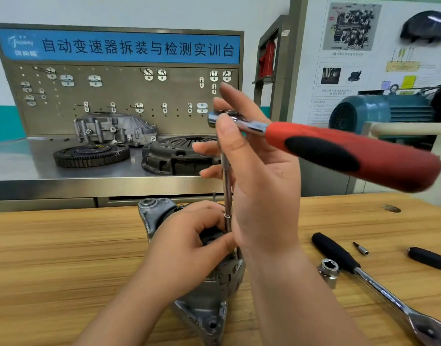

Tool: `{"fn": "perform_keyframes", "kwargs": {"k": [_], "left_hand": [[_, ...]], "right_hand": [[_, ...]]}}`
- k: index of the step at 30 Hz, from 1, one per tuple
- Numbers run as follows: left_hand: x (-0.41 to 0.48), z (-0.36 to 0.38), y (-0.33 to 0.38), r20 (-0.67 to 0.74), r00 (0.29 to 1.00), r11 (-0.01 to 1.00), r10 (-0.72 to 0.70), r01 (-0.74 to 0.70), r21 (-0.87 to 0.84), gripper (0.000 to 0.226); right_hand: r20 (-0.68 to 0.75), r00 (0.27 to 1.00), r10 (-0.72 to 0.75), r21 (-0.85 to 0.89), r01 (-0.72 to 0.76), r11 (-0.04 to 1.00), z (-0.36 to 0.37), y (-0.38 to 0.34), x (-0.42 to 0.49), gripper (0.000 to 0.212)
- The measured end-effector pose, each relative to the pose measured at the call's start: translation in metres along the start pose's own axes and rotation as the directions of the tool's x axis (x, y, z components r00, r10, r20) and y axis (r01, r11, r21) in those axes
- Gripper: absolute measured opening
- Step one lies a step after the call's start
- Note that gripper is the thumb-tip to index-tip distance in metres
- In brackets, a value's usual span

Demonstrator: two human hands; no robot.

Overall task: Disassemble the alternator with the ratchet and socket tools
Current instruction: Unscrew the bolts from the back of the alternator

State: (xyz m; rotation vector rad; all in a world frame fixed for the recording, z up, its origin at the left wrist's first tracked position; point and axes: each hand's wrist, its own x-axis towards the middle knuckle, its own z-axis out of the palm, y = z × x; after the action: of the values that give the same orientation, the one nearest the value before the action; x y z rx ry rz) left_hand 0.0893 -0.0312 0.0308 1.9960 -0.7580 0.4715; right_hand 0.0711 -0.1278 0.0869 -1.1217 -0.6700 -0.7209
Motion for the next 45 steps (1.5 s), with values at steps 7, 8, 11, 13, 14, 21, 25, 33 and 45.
{"fn": "perform_keyframes", "kwargs": {"k": [7, 8, 11, 13, 14, 21, 25, 33, 45], "left_hand": [[-0.0004, 0.0003, -0.0009, 0.042, 0.999, 1.0, 0.028, -0.028, -0.01, 0.028], [-0.0001, 0.0001, -0.001, 0.052, 0.998, 0.999, 0.028, -0.027, -0.021, 0.029], [0.001, -0.0015, -0.0023, 0.068, 0.998, 0.999, 0.011, -0.008, -0.043, 0.026], [0.0019, -0.0015, -0.0028, 0.069, 0.998, 0.999, 0.003, 0.0, -0.052, 0.027], [0.002, -0.0009, -0.0029, 0.065, 0.998, 0.998, 0.0, 0.004, -0.062, 0.028], [0.0009, 0.0021, -0.0044, 0.0, 1.0, 1.0, 0.017, -0.017, 0.011, 0.029], [0.0, 0.0012, -0.0038, 0.034, 0.999, 0.999, 0.034, -0.033, -0.011, 0.024], [0.0014, 0.0007, -0.0034, 0.051, 0.999, 0.999, 0.017, -0.015, -0.051, 0.026], [0.0003, 0.0017, -0.0048, 0.022, 0.999, 0.999, 0.042, -0.041, -0.021, 0.039]], "right_hand": [[-0.038, 0.985, 0.165, 0.191, -0.155, 0.969, -0.0033, 0.0003, 0.0013, 0.027], [-0.043, 0.982, 0.186, 0.204, -0.173, 0.964, -0.0042, 0.0001, 0.0013, 0.029], [-0.063, 0.977, 0.206, 0.197, -0.19, 0.962, -0.0041, 0.0003, 0.0012, 0.029], [-0.07, 0.984, 0.166, 0.149, -0.155, 0.977, -0.0028, 0.0005, 0.0013, 0.024], [-0.071, 0.989, 0.132, 0.11, -0.124, 0.986, -0.0021, 0.0007, 0.0014, 0.022], [-0.081, 0.997, 0.006, 0.012, -0.005, 1.0, -0.001, 0.0005, 0.0004, 0.026], [-0.083, 0.99, 0.111, 0.14, -0.099, 0.985, -0.0022, -0.0011, 0.0009, 0.025], [-0.118, 0.984, 0.13, 0.112, -0.117, 0.987, -0.0007, -0.0016, 0.0, 0.02], [-0.087, 0.978, 0.187, 0.177, -0.17, 0.969, -0.0021, -0.0019, 0.0002, 0.02]]}}
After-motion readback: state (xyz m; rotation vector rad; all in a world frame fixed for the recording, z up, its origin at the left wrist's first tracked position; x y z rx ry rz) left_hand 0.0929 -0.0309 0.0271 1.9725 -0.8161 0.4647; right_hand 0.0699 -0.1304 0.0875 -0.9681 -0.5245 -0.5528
